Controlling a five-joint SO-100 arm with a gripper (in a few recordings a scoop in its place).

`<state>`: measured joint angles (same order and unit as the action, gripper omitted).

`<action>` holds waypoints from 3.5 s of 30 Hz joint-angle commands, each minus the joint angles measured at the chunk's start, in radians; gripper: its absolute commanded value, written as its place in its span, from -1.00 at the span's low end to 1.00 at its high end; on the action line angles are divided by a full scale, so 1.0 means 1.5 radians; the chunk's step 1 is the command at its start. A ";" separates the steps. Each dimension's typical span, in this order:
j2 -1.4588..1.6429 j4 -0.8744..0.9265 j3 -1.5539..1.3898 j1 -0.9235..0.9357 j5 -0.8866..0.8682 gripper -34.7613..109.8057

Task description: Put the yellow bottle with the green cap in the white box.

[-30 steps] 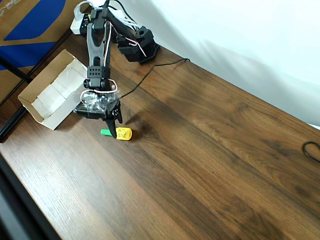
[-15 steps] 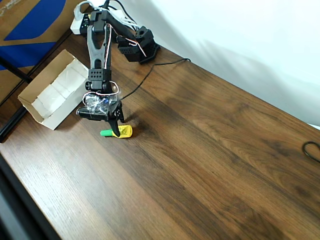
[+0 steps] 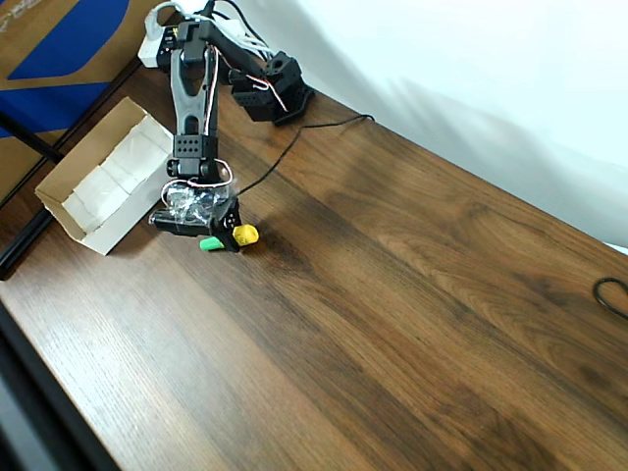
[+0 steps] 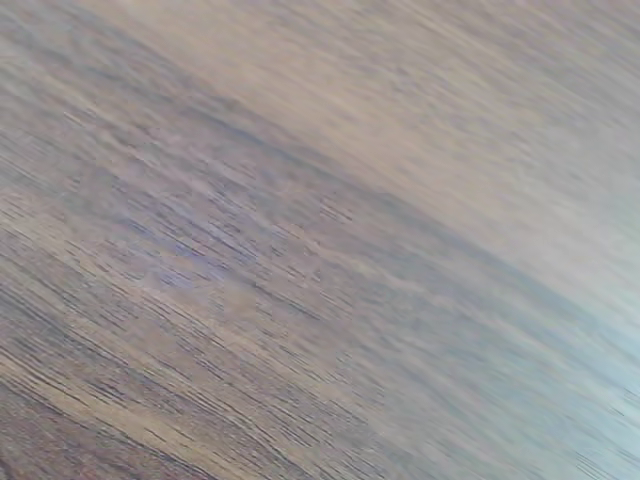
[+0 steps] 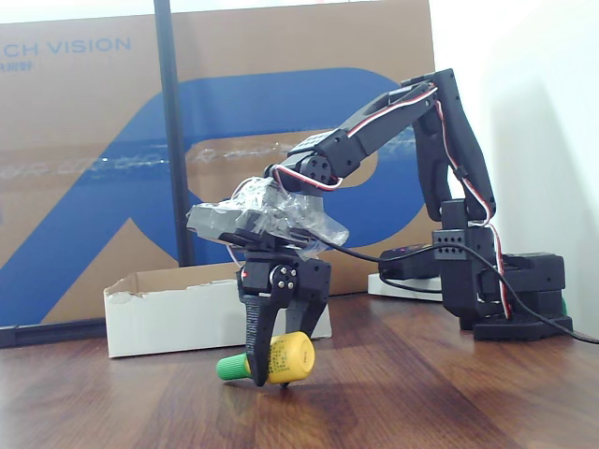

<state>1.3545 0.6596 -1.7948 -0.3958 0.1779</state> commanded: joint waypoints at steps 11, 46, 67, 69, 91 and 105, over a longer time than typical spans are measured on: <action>0.216 0.021 -0.035 0.046 -0.018 -0.52; 0.411 -0.087 -0.172 0.534 -0.026 -0.52; 0.511 -0.155 -0.286 0.537 -0.037 -0.35; 0.539 -0.136 -0.289 0.515 -0.041 -0.49; 1.351 0.135 -0.821 0.164 -0.082 -0.52; 1.476 0.274 -0.906 0.189 -0.087 -0.52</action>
<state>3.5312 1.0431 -3.1416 -0.1089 0.0522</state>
